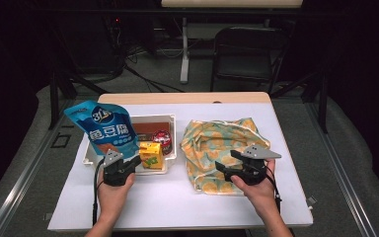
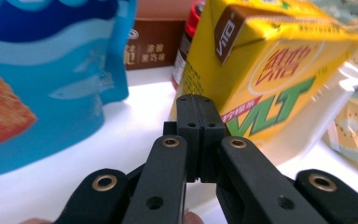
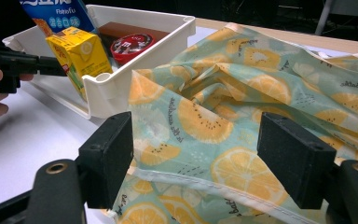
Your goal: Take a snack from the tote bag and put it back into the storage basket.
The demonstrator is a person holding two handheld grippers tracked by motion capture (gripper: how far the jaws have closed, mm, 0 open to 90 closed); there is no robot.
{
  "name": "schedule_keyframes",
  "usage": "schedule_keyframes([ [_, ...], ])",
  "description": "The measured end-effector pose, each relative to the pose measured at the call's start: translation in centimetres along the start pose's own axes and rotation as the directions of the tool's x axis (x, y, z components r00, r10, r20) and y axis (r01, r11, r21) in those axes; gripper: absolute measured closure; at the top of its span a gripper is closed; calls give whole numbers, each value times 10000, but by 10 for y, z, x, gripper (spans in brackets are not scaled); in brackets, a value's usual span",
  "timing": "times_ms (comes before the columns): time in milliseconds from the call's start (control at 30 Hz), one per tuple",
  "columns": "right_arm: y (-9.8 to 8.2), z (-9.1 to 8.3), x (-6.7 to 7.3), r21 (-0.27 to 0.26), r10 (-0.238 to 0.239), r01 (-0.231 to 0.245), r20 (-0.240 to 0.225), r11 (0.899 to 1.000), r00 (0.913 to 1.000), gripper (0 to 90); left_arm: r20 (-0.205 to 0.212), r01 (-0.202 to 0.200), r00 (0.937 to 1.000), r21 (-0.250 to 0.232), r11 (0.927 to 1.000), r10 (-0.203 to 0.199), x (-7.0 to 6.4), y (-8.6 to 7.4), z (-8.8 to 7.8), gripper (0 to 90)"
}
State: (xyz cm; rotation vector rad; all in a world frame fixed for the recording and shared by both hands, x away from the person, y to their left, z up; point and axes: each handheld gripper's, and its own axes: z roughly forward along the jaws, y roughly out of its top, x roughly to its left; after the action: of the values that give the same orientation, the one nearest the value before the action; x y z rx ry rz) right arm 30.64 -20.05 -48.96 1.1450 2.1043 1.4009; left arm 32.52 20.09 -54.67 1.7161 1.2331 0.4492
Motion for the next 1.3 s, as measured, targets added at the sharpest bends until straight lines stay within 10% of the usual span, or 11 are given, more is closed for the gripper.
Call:
schedule_keyframes([
  [1133,-2,0,1,43,8,-9,28,10000,10000,260,-250,-105,9996,200,9997,110,-10,5,18,900],
  [1300,-3,-2,0,-17,-3,3,156,10000,9999,258,-254,-290,9993,-75,9996,288,-9,6,6,716],
])
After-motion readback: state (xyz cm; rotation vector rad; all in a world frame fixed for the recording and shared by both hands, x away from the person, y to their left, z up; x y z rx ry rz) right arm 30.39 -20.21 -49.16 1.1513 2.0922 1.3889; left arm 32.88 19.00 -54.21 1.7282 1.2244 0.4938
